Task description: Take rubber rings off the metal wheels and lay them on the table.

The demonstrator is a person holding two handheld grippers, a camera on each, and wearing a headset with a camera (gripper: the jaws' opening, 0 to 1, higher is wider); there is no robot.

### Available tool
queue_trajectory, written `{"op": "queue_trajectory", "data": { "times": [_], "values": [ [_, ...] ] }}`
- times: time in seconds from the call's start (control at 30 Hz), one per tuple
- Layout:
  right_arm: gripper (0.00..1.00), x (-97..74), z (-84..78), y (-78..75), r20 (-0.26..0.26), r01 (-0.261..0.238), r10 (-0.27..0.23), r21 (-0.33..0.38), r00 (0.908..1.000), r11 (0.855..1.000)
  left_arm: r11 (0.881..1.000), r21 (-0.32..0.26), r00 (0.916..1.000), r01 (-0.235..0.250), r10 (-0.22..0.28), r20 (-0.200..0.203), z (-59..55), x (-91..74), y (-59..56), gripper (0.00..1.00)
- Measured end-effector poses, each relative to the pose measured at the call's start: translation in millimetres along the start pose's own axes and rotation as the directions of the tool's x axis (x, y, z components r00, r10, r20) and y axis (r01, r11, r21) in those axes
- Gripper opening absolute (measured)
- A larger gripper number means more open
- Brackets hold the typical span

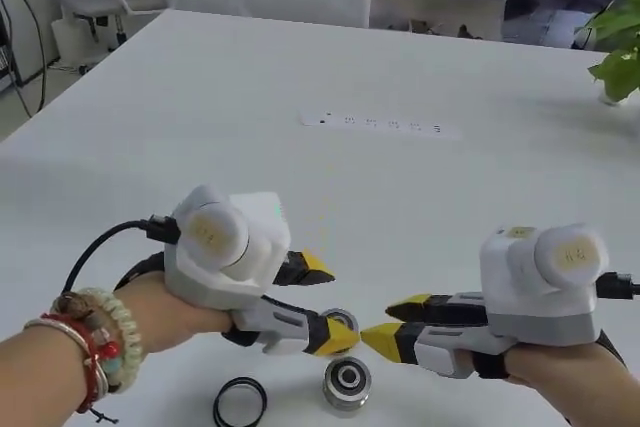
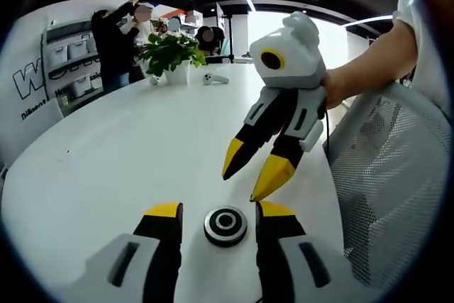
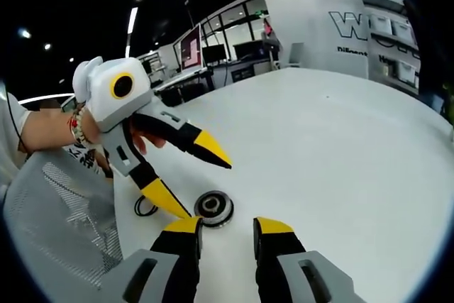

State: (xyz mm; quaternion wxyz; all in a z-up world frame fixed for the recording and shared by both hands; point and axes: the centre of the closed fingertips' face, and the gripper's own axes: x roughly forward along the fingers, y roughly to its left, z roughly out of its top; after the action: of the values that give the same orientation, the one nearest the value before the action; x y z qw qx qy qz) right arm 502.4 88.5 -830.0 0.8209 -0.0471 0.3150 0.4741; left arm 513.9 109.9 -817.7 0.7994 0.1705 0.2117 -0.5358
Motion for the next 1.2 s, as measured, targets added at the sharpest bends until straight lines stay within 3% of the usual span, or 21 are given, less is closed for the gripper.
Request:
{"op": "queue_trajectory", "data": {
  "times": [0.33, 0.43, 0.63, 0.8, 1.2],
  "values": [
    [0.26, 3.3, -3.9, -2.1, -0.023, 0.013, -0.014, -0.040, 0.9996, 0.999, 1.000, 0.025, 1.0000, 0.007, -0.007, -0.003, -1.6, 3.2, -4.1, 0.29],
    [0.26, 6.5, -8.4, 0.1, -0.040, 0.007, -0.009, -0.046, 0.9991, 0.999, 0.999, 0.032, 0.9996, -0.003, 0.004, -0.029, -8.0, 3.7, -1.5, 0.25],
    [0.25, 13.1, -16.1, 3.4, -0.072, -0.004, -0.001, -0.071, 0.9974, 0.997, 1.000, 0.029, 0.9990, -0.008, 0.010, -0.043, -13.0, 3.6, 0.2, 0.15],
    [0.24, 14.4, -17.1, 0.7, -0.070, 0.000, -0.004, -0.058, 0.9975, 0.998, 0.999, 0.033, 0.9982, 0.024, -0.022, -0.057, -16.2, 7.1, -8.0, 0.14],
    [0.24, 15.5, -15.1, 2.3, -0.051, -0.020, 0.017, -0.054, 0.9985, 0.998, 0.999, 0.030, 0.9984, 0.021, -0.019, -0.053, -15.9, 8.7, -8.2, 0.08]
  ]
}}
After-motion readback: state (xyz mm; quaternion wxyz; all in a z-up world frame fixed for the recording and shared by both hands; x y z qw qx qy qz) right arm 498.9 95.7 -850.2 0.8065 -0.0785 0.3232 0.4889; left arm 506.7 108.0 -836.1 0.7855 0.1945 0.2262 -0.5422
